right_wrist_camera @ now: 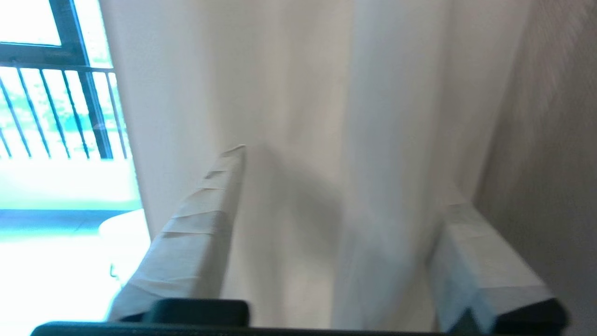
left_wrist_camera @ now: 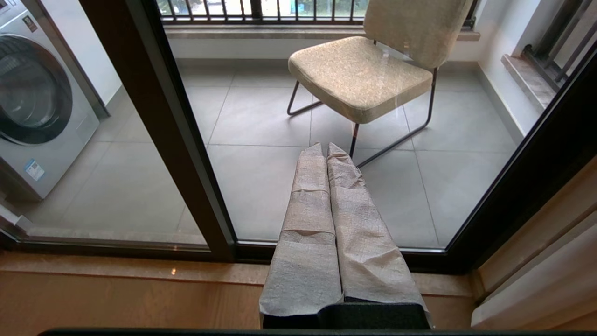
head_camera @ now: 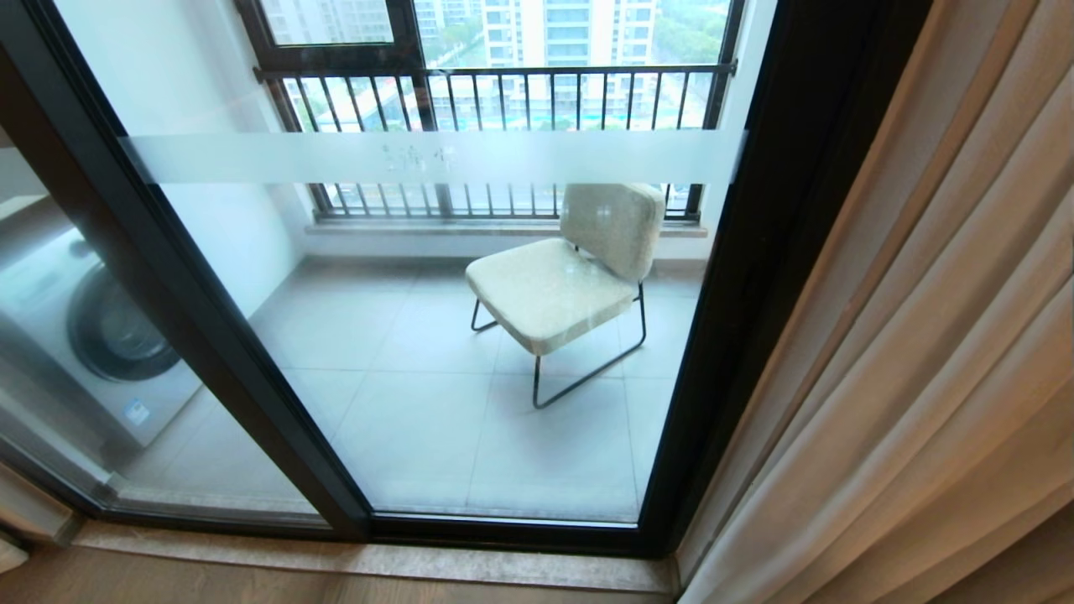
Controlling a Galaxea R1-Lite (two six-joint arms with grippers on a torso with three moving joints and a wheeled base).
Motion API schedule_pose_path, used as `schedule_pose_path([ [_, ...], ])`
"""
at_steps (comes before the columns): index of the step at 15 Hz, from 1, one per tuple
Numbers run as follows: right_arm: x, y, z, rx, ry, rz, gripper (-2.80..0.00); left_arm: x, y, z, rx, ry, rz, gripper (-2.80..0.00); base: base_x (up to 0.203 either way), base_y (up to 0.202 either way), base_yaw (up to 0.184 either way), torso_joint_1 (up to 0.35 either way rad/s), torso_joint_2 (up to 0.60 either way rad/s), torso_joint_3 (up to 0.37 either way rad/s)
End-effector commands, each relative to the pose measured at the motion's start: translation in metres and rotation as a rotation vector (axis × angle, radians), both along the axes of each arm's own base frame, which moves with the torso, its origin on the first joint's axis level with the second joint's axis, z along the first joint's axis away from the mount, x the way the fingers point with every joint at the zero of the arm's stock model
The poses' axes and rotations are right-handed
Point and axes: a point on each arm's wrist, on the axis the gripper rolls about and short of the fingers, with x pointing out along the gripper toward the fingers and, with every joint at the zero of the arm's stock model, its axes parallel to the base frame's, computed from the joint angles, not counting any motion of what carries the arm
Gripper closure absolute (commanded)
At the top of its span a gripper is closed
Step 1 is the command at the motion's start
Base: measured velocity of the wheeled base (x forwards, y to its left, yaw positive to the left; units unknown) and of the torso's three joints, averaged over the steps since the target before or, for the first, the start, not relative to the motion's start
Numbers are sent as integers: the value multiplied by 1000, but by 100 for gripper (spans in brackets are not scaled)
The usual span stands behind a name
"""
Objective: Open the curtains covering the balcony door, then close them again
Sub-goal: Pull the inner curtains open on both sides
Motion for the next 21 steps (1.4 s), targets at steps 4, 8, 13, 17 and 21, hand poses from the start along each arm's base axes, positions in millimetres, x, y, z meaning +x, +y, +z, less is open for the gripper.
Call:
schedule_pose_path([
  [4,-99,73,-40,-47,-68,4,-280,0,0,0,0,-1,0,0,0,0,0,0,0,0],
  [8,-144,102,-83,-21,-15,37,-280,0,0,0,1,-1,0,0,0,0,0,0,0,0],
  [13,-150,88,-90,-1,5,146,0,0,0,0,0,-1,0,0,0,0,0,0,0,0],
  [17,-146,67,-102,-14,41,140,0,0,0,0,0,-1,0,0,0,0,0,0,0,0],
  [21,-133,58,-147,-8,153,151,0,0,0,0,0,-1,0,0,0,0,0,0,0,0],
])
